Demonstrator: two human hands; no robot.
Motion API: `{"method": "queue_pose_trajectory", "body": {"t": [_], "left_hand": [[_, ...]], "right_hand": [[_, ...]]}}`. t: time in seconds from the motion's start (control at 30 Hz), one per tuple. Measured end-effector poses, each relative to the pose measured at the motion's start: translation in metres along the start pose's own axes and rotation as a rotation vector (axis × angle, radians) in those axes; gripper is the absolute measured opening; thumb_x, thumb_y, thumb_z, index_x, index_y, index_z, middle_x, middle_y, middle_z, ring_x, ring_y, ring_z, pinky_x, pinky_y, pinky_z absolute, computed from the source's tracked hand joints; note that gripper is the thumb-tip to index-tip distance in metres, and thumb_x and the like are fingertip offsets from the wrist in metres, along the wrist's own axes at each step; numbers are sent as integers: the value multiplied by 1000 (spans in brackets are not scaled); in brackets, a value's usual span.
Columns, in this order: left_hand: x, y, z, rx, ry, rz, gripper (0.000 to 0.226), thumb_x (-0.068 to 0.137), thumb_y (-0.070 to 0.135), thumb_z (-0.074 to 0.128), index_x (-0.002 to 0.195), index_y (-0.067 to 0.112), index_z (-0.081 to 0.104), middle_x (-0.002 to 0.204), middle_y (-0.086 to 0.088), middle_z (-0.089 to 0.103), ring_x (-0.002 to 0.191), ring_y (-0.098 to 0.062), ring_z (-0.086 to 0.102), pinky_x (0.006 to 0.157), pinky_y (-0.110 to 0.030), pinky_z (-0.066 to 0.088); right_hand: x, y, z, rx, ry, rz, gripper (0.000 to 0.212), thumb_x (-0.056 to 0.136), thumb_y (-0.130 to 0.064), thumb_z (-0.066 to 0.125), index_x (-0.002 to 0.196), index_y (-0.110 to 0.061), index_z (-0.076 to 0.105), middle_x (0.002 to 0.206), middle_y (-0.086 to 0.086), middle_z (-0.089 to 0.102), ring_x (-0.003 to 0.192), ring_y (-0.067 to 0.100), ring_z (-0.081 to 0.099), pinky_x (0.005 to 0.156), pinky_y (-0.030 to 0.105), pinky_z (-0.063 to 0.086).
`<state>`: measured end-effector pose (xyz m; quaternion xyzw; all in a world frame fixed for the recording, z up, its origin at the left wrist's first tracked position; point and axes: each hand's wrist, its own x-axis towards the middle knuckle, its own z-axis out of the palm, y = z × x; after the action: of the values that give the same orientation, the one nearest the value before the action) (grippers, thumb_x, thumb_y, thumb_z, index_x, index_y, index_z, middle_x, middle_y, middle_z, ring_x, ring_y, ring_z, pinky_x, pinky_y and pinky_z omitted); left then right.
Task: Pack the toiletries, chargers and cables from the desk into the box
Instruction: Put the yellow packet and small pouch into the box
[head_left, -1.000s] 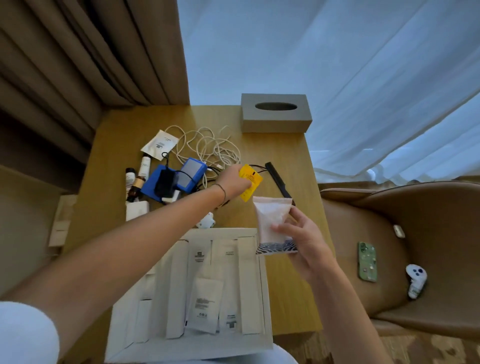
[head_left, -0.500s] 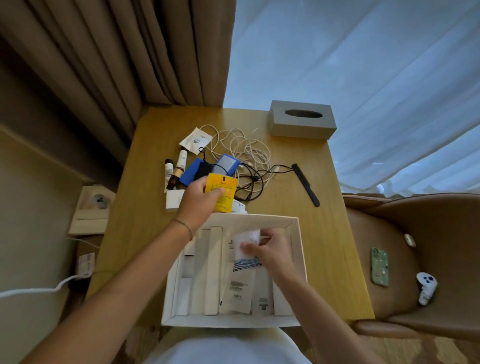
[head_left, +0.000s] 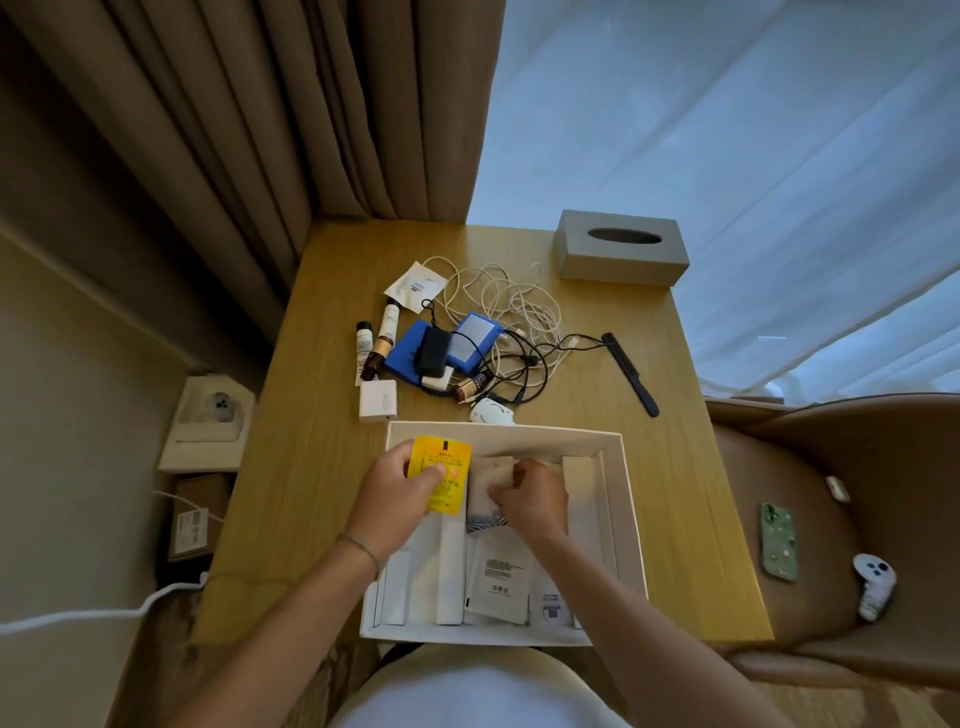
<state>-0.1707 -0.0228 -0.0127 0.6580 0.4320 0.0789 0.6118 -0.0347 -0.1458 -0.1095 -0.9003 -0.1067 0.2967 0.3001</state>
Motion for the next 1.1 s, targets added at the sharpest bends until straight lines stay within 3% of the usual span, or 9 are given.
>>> {"method": "queue_pose_trajectory", "body": {"t": [0.1, 0.23, 0.3, 0.4, 0.5, 0.63, 0.77, 0.93, 1.1], "left_hand": [[-4, -6, 7, 29, -28, -13, 9, 96, 9, 61, 95, 12, 69, 90, -21, 72, 71, -20, 66, 53, -20, 53], [-4, -13, 20, 25, -74, -71, 13, 97, 9, 60, 99, 18, 69, 92, -10, 74, 78, -21, 72, 61, -29, 59], [-1, -17, 29, 16, -90, -101, 19, 96, 5, 58, 94, 21, 69, 93, -10, 74, 77, -20, 72, 61, -31, 61], [7, -21, 49, 39, -128, -126, 30, 94, -1, 56, 85, 25, 69, 93, -11, 73, 76, -18, 71, 61, -33, 62], [17, -21, 77, 105, -166, -138, 32, 91, -3, 57, 82, 25, 69, 93, -10, 73, 82, -25, 72, 69, -40, 63], [31, -20, 106, 347, -93, -69, 23, 84, 9, 64, 77, 29, 72, 79, 5, 70, 71, -15, 65, 54, -19, 49], [41, -20, 124, 591, 70, -47, 22, 80, 34, 72, 61, 32, 60, 64, 12, 60, 65, -14, 60, 52, -22, 38], [46, -22, 146, 661, 49, 48, 14, 86, 34, 71, 76, 24, 69, 75, 7, 66, 74, -14, 59, 59, -26, 47], [44, -29, 154, 956, 12, 279, 8, 89, 24, 63, 96, 25, 68, 92, 5, 71, 91, -18, 66, 78, -33, 56]], "right_hand": [[-3, -2, -5, -140, 38, -86, 18, 77, -28, 79, 76, -24, 61, 74, -12, 63, 71, 12, 60, 55, 27, 40], [-7, -14, -24, -259, 61, -128, 11, 81, -18, 64, 72, -13, 66, 72, 2, 65, 69, 25, 60, 53, 27, 35], [-11, -17, -41, -180, 104, -163, 15, 84, -14, 59, 78, -10, 73, 72, 2, 67, 69, 23, 63, 53, 26, 37], [-21, -17, -70, -1, 155, -187, 26, 90, -14, 60, 109, -11, 78, 94, 1, 77, 80, 14, 71, 70, 30, 59], [-27, -10, -92, 124, 152, -162, 24, 92, -10, 61, 110, -13, 77, 95, -2, 74, 82, 13, 71, 78, 39, 63], [-33, 3, -113, 205, 122, -128, 20, 94, -9, 63, 107, -16, 77, 89, -4, 73, 75, 13, 71, 67, 28, 62], [-39, 10, -124, 258, 86, -141, 19, 95, -8, 63, 103, -18, 77, 88, -4, 74, 68, 10, 69, 59, 18, 55], [-41, 11, -131, 299, 50, -137, 16, 94, -9, 64, 100, -18, 76, 83, -3, 74, 63, 10, 66, 62, 29, 60], [-37, 7, -137, 305, 16, -166, 16, 94, -9, 63, 99, -19, 76, 79, -1, 74, 60, 10, 64, 63, 35, 60]]}}
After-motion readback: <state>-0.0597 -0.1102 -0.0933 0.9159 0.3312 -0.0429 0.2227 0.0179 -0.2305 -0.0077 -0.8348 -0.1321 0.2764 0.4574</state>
